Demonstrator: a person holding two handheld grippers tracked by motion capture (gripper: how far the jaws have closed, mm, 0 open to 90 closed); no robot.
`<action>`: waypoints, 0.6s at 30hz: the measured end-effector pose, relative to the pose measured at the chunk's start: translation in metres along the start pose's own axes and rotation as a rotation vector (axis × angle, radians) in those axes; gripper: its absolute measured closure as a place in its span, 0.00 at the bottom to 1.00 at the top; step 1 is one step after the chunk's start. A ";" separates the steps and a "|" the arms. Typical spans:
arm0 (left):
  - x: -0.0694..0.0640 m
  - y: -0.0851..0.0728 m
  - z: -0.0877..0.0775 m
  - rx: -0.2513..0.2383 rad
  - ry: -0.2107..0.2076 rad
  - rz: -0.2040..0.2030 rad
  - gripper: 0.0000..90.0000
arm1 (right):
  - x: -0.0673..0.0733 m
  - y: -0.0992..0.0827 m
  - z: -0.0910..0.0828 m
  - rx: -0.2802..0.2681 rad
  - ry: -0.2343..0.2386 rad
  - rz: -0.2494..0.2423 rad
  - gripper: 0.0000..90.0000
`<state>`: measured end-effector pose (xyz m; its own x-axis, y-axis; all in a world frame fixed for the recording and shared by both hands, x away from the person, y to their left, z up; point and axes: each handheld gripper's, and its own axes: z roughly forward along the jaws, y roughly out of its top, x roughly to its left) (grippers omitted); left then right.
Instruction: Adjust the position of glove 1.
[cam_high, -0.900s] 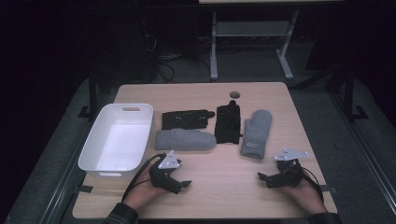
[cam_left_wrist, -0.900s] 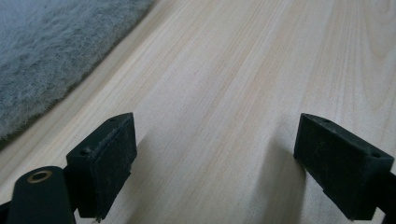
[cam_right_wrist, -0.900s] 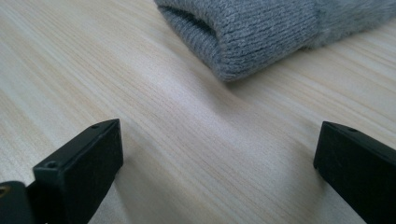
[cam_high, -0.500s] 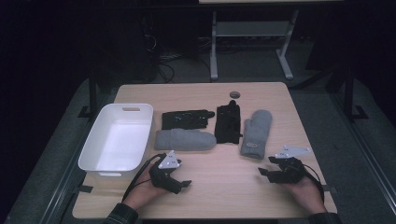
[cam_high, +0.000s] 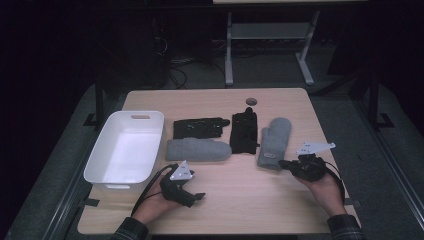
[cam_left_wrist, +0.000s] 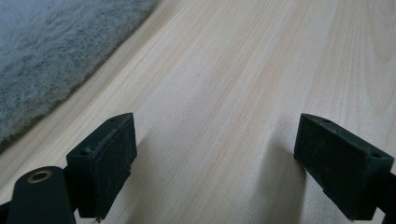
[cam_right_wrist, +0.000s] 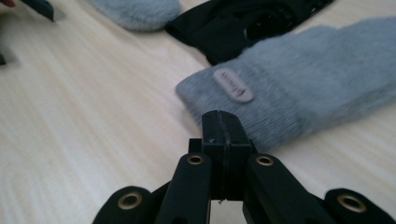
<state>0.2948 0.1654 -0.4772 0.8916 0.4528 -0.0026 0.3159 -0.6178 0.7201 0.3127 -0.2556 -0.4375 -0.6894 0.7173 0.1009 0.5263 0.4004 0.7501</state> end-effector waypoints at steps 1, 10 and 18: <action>0.000 0.000 0.000 0.001 0.000 0.000 0.14 | -0.002 0.002 0.001 -0.006 -0.001 -0.001 1.00; 0.000 0.001 0.000 0.006 0.004 -0.004 0.14 | -0.018 0.023 0.018 -0.018 -0.013 -0.006 1.00; 0.001 0.001 0.000 0.006 0.005 -0.004 0.14 | -0.029 0.026 0.040 0.031 -0.020 0.011 1.00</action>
<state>0.2956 0.1650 -0.4767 0.8889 0.4581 -0.0019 0.3212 -0.6203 0.7156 0.3663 -0.2428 -0.4469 -0.6738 0.7327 0.0958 0.5493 0.4100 0.7281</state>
